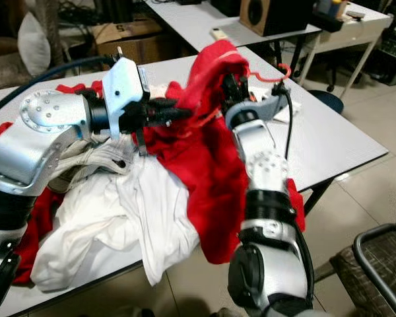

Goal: Hang hanger

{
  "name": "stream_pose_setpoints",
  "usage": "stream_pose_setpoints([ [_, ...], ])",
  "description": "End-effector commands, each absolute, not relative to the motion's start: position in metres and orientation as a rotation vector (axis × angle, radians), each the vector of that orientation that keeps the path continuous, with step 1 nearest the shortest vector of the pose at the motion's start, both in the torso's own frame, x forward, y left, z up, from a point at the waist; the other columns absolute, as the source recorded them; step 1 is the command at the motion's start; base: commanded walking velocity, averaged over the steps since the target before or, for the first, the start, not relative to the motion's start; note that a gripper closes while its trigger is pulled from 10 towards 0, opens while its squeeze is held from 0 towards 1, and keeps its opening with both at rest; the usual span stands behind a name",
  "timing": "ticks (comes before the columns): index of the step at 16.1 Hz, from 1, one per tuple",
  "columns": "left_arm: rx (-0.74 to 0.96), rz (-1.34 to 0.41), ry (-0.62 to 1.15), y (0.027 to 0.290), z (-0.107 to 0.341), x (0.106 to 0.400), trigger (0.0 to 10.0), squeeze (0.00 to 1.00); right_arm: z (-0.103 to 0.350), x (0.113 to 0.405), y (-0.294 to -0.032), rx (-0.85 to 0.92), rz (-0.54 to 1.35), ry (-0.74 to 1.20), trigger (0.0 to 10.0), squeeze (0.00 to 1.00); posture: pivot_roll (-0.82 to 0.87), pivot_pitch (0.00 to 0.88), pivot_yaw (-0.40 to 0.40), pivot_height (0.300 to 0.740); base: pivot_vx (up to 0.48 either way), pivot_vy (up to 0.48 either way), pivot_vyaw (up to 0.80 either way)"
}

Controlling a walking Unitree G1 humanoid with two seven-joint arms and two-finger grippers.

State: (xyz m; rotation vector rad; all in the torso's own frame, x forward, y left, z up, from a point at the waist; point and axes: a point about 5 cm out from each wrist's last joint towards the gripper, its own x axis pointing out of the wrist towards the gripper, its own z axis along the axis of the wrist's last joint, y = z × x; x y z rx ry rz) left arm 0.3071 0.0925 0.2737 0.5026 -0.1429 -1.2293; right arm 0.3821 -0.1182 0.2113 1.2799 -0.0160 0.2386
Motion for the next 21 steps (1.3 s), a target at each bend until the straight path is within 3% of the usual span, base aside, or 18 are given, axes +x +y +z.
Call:
stream_pose_setpoints([
  [1, 0.484, -1.262, -0.136, 0.094, 0.277, 0.302, 0.0, 0.00, 0.218, 0.384, -0.116, 1.274, 0.247, -0.044, 10.0, 0.00, -0.10, 0.000, -0.002, 0.740, 0.000, 0.000, 0.00],
  [3, 0.487, -1.302, -0.059, 0.097, 0.269, 0.296, 1.6, 0.00, 0.226, 0.389, -0.114, 1.346, 0.233, -0.088, 10.0, 0.00, -0.10, 0.000, -0.003, 0.740, 0.000, 0.000, 0.00],
  [5, 0.415, -1.303, -0.068, 0.092, 0.272, 0.295, 1.6, 0.00, 0.227, 0.393, -0.109, 1.333, 0.231, -0.092, 10.0, 0.00, -0.10, 0.000, -0.004, 0.740, 0.000, 0.000, 0.00],
  [6, 0.351, -1.293, -0.090, 0.086, 0.277, 0.296, 0.2, 0.00, 0.227, 0.395, -0.103, 1.312, 0.237, -0.087, 10.0, 0.00, -0.10, 0.000, -0.007, 0.740, 0.000, 0.000, 0.00],
  [7, 0.278, -1.245, -0.142, 0.076, 0.284, 0.300, 1.0, 0.00, 0.225, 0.395, -0.094, 1.276, 0.250, -0.072, 10.0, 0.00, -0.10, 0.000, -0.007, 0.740, 0.000, 0.000, 0.00],
  [8, 0.253, -1.208, -0.164, 0.072, 0.288, 0.304, 0.0, 0.00, 0.224, 0.395, -0.089, 1.259, 0.254, -0.063, 10.0, 0.00, -0.10, 0.000, -0.007, 0.740, 0.000, 0.000, 0.00],
  [10, 0.218, -1.090, -0.253, 0.061, 0.304, 0.316, 0.0, 0.00, 0.219, 0.392, -0.071, 1.233, 0.283, -0.010, 10.0, 0.00, -0.10, 0.000, -0.010, 0.740, 0.000, 0.000, 0.00],
  [12, 0.220, -1.083, -0.271, 0.055, 0.309, 0.316, 0.0, 0.00, 0.219, 0.390, -0.065, 1.280, 0.301, 0.009, 10.0, 0.00, -0.10, 0.000, -0.006, 0.740, 0.000, 0.000, 0.00],
  [13, 0.340, -1.135, -0.208, 0.048, 0.291, 0.308, 6.6, 0.00, 0.222, 0.391, -0.069, 1.395, 0.299, 0.010, 10.0, 0.00, -0.10, 0.000, -0.005, 0.740, 0.000, 0.000, 0.00],
  [14, 0.455, -1.153, -0.140, 0.046, 0.272, 0.304, 10.0, 0.00, 0.226, 0.393, -0.076, 1.484, 0.295, 0.005, 10.0, 0.00, -0.11, 0.000, -0.003, 0.740, 0.000, 0.000, 0.00],
  [16, 0.556, -1.106, -0.097, 0.050, 0.254, 0.307, 10.0, 0.00, 0.229, 0.394, -0.086, 1.570, 0.294, 0.000, 10.0, 0.00, -0.11, 0.000, -0.003, 0.740, 0.000, 0.000, 0.00],
  [17, 0.666, -1.001, -0.109, 0.059, 0.247, 0.316, 10.0, 0.00, 0.234, 0.395, -0.093, 1.598, 0.297, -0.017, 10.0, 0.00, -0.11, 0.000, -0.002, 0.740, 0.000, 0.000, 0.00],
  [18, 0.700, -0.977, -0.116, 0.062, 0.245, 0.317, 10.0, 0.15, 0.237, 0.395, -0.095, 1.613, 0.304, -0.024, 10.0, 0.00, -0.11, 0.000, -0.002, 0.740, 0.000, 0.000, 0.00],
  [19, 0.678, -0.992, -0.118, 0.061, 0.243, 0.315, 10.0, 0.65, 0.241, 0.395, -0.096, 1.637, 0.311, -0.030, 10.0, 0.00, -0.11, 0.000, -0.002, 0.740, 0.000, 0.000, 0.00],
  [20, 0.638, -1.052, -0.081, 0.055, 0.230, 0.307, 10.0, 1.00, 0.249, 0.396, -0.098, 1.687, 0.331, -0.039, 10.0, 0.00, -0.11, 0.000, -0.003, 0.740, 0.000, 0.000, 0.00],
  [21, 0.715, -1.044, -0.039, 0.058, 0.214, 0.308, 10.0, 1.00, 0.253, 0.396, -0.098, 1.692, 0.342, -0.045, 10.0, 0.00, -0.11, 0.000, 0.000, 0.740, 0.000, 0.000, 0.00],
])
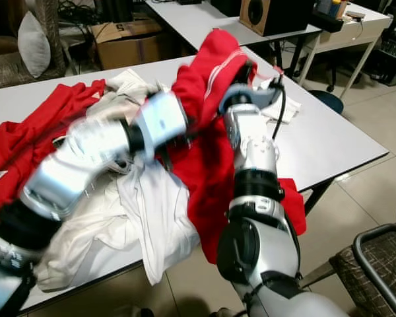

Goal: Hang hanger

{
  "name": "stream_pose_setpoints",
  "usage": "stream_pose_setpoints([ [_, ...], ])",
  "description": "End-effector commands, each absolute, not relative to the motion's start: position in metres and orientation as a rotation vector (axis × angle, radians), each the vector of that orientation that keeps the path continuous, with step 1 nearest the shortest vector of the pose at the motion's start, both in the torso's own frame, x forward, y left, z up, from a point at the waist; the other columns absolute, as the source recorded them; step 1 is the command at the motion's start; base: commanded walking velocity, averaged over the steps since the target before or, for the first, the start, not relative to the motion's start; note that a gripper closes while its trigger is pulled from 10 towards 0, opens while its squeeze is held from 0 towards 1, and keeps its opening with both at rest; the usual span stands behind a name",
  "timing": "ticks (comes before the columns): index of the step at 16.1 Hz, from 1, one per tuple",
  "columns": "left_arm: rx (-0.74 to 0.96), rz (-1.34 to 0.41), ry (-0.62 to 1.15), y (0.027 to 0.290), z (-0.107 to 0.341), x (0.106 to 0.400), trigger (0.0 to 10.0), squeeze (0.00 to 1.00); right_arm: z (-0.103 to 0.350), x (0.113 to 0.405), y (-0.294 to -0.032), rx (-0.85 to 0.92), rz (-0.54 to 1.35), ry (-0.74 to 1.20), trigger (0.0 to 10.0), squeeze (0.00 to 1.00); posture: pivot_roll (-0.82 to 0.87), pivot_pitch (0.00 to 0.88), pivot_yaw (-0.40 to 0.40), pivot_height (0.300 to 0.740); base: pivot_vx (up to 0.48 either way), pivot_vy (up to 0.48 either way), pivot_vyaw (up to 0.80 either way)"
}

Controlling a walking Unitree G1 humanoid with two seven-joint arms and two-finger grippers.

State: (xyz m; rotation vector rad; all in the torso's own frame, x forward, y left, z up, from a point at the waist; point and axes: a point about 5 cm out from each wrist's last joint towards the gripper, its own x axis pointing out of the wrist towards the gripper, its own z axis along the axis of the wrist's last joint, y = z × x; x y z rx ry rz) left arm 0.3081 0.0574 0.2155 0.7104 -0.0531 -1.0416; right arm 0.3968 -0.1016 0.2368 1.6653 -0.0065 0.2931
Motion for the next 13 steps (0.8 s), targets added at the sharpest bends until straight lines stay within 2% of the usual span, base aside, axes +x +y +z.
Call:
stream_pose_setpoints([
  [1, 0.779, -1.030, 0.000, 0.063, 0.198, 0.310, 10.0, 1.00, 0.259, 0.397, -0.099, 1.700, 0.353, -0.055, 10.0, 0.00, -0.12, 0.000, 0.003, 0.740, 0.000, 0.000, 0.00],
  [3, 0.802, -1.068, 0.035, 0.070, 0.184, 0.305, 10.0, 1.00, 0.264, 0.397, -0.106, 1.678, 0.343, -0.077, 10.0, 0.00, -0.12, 0.000, 0.003, 0.740, 0.000, 0.000, 0.00],
  [6, 0.804, -1.125, 0.053, 0.079, 0.176, 0.291, 10.0, 1.00, 0.264, 0.396, -0.118, 1.526, 0.301, -0.083, 10.0, 0.00, -0.11, 0.000, 0.021, 0.740, 0.000, 0.000, 0.00],
  [7, 0.734, -1.101, 0.076, 0.090, 0.170, 0.287, 10.0, 0.00, 0.266, 0.394, -0.125, 1.515, 0.315, -0.088, 10.0, 0.00, -0.11, 0.000, 0.030, 0.740, 0.000, 0.000, 0.00],
  [10, 0.581, -1.101, 0.107, 0.107, 0.167, 0.275, 10.0, 0.00, 0.265, 0.388, -0.133, 1.452, 0.321, -0.107, 10.0, 0.00, -0.11, 0.000, 0.033, 0.740, 0.000, 0.000, 0.00],
  [11, 0.405, -1.099, 0.129, 0.122, 0.173, 0.267, 10.0, 0.00, 0.263, 0.381, -0.138, 1.420, 0.330, -0.126, 10.0, 0.00, -0.11, 0.000, 0.025, 0.740, 0.000, 0.000, 0.54],
  [13, 0.280, -1.077, 0.134, 0.134, 0.178, 0.262, 10.0, 0.00, 0.264, 0.374, -0.142, 1.414, 0.357, -0.134, 10.0, 0.00, -0.11, 0.000, 0.020, 0.740, 0.000, 0.000, 0.64],
])
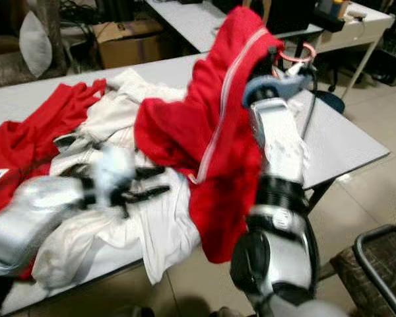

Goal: Hang hanger

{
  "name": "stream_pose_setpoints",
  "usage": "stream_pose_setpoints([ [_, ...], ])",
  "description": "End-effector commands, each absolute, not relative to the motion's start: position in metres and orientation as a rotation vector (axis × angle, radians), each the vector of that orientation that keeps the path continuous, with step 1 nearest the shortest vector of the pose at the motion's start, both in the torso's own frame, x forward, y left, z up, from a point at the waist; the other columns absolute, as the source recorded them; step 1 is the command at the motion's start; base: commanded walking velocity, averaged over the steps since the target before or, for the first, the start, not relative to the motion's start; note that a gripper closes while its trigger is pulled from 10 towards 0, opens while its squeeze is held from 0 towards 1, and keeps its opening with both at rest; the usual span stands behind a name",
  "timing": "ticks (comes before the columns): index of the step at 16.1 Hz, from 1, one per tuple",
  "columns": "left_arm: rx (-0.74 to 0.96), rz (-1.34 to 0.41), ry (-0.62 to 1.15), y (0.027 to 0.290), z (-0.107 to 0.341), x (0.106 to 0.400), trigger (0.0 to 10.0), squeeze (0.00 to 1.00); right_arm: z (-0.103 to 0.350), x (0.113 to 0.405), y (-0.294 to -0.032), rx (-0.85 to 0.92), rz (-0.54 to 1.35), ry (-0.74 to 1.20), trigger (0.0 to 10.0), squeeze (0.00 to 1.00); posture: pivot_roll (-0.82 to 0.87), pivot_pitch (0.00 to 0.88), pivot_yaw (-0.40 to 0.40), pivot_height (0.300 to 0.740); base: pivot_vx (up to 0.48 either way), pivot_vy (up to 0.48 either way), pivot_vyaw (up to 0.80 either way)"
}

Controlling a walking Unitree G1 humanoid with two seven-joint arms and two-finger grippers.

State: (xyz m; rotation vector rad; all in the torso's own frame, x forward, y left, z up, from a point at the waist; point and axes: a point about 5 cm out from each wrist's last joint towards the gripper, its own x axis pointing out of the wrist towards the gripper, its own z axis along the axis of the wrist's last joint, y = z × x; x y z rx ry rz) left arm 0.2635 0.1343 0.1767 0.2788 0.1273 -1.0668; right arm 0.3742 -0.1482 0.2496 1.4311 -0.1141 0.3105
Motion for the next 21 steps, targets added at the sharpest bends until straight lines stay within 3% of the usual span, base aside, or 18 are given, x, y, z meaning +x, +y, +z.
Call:
stream_pose_setpoints([
  [1, 0.214, -1.029, 0.113, 0.146, 0.182, 0.262, 10.0, 0.00, 0.271, 0.364, -0.148, 1.447, 0.415, -0.171, 10.0, 0.00, -0.10, 0.000, 0.017, 0.740, 0.000, 0.000, 0.68],
  [2, 0.172, -0.940, 0.083, 0.154, 0.185, 0.265, 10.0, 0.00, 0.276, 0.357, -0.152, 1.474, 0.450, -0.192, 10.0, 0.00, -0.10, 0.000, 0.020, 0.740, 0.000, 0.000, 0.66],
  [5, 0.032, -0.718, 0.018, 0.173, 0.196, 0.269, 10.0, 0.00, 0.283, 0.339, -0.153, 1.288, 0.528, -0.167, 10.0, 0.00, -0.10, 0.000, 0.034, 0.740, 0.000, 0.000, 0.67],
  [6, -0.058, -0.507, 0.012, 0.193, 0.200, 0.272, 10.0, 0.00, 0.290, 0.313, -0.151, 1.201, 0.665, -0.168, 10.0, 0.00, -0.09, 0.000, 0.032, 0.740, 0.000, 0.000, 0.69],
  [9, -0.058, -0.578, 0.069, 0.176, 0.187, 0.258, 10.0, 0.00, 0.292, 0.282, -0.149, 1.085, 0.741, -0.147, 10.0, 0.00, -0.09, 0.000, 0.027, 0.740, 0.000, 0.000, 0.69],
  [15, -0.019, -0.535, 0.126, 0.161, 0.179, 0.265, 10.0, 0.00, 0.342, 0.265, -0.153, 1.061, 0.840, -0.296, 10.0, 0.00, -0.12, 0.000, 0.047, 0.740, 0.000, 0.000, 0.71],
  [21, 0.109, -0.378, 0.115, 0.168, 0.175, 0.272, 10.0, 0.00, 0.283, 0.278, -0.145, 1.061, 0.709, -0.060, 10.0, 0.00, -0.12, 0.000, 0.018, 0.740, 0.000, 0.000, 0.71],
])
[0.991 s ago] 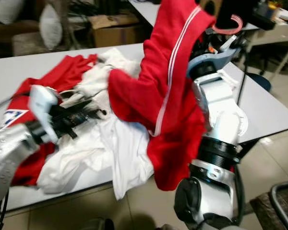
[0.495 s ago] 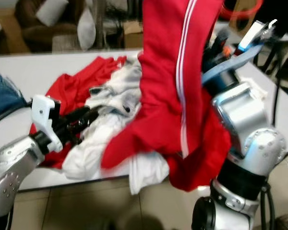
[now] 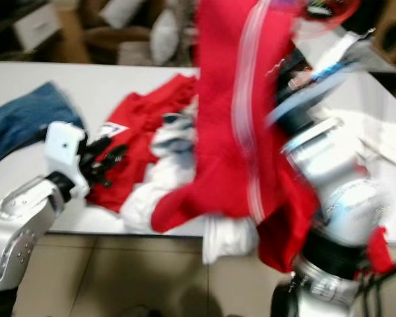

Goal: Hang hanger

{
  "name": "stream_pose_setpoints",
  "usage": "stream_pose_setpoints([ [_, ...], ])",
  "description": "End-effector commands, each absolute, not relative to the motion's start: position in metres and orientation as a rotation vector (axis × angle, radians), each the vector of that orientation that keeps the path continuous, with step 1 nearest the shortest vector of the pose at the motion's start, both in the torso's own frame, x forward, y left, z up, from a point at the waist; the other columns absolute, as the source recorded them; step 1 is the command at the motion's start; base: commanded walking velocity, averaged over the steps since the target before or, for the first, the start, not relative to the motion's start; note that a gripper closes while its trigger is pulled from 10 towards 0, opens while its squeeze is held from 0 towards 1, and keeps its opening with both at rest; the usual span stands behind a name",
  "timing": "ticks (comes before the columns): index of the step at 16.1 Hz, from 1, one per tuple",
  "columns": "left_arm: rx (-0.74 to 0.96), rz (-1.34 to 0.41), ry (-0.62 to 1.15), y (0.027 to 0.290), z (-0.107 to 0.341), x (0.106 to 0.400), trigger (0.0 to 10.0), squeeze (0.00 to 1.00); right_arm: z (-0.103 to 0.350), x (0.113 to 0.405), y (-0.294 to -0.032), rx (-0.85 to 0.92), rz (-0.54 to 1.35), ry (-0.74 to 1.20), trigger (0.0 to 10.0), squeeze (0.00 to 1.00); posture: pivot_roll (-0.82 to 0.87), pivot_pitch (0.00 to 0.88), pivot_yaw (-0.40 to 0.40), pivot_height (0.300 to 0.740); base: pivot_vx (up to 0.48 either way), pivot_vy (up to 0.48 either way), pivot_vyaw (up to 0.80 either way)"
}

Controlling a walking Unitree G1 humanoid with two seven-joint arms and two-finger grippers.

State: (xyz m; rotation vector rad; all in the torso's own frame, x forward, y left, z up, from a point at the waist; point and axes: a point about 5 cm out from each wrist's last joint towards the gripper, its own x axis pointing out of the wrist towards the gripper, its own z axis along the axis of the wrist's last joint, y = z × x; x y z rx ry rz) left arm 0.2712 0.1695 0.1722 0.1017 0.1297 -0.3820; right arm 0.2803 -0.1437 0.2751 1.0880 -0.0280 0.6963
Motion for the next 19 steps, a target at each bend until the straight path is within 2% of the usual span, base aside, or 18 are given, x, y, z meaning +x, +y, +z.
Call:
stream_pose_setpoints([
  [1, 0.100, -0.362, 0.109, 0.169, 0.175, 0.273, 10.0, 0.00, 0.280, 0.277, -0.144, 1.080, 0.694, -0.049, 10.0, 0.00, -0.12, 0.000, 0.018, 0.740, 0.000, 0.000, 0.71],
  [7, 0.078, -0.376, 0.105, 0.158, 0.174, 0.274, 10.0, 0.00, 0.262, 0.272, -0.130, 1.042, 0.691, 0.035, 10.0, 0.00, -0.12, 0.000, 0.005, 0.740, 0.000, 0.000, 0.71],
  [11, 0.056, -0.392, 0.116, 0.147, 0.170, 0.279, 10.0, 0.00, 0.267, 0.272, -0.147, 1.055, 0.617, -0.033, 10.0, 0.00, -0.14, 0.000, 0.021, 0.740, 0.000, 0.000, 0.71],
  [13, 0.058, -0.394, 0.110, 0.146, 0.171, 0.282, 10.0, 0.00, 0.280, 0.271, -0.154, 1.075, 0.654, -0.124, 10.0, 0.00, -0.13, 0.000, 0.024, 0.740, 0.000, 0.000, 0.72],
  [14, 0.057, -0.395, 0.096, 0.146, 0.174, 0.283, 10.0, 0.00, 0.309, 0.264, -0.157, 1.060, 0.752, -0.258, 10.0, 0.00, -0.13, 0.000, 0.024, 0.740, 0.000, 0.000, 0.72],
  [15, 0.046, -0.394, 0.080, 0.147, 0.178, 0.283, 10.0, 0.00, 0.357, 0.251, -0.168, 1.087, 0.869, -0.489, 10.0, 0.00, -0.13, 0.000, 0.024, 0.740, 0.000, 0.000, 0.71],
  [16, 0.044, -0.391, 0.078, 0.148, 0.178, 0.283, 10.0, 0.00, 0.376, 0.244, -0.175, 1.109, 0.918, -0.585, 10.0, 0.00, -0.12, 0.000, 0.022, 0.740, 0.000, 0.000, 0.71],
  [18, 0.055, -0.385, 0.083, 0.149, 0.177, 0.283, 10.0, 0.00, 0.396, 0.234, -0.182, 1.052, 1.000, -0.672, 10.0, 0.00, -0.12, 0.000, 0.020, 0.740, 0.000, 0.000, 0.69],
  [19, 0.058, -0.389, 0.082, 0.148, 0.177, 0.284, 10.0, 0.00, 0.381, 0.243, -0.175, 1.019, 0.968, -0.582, 10.0, 0.00, -0.12, 0.000, 0.020, 0.740, 0.000, 0.000, 0.69],
])
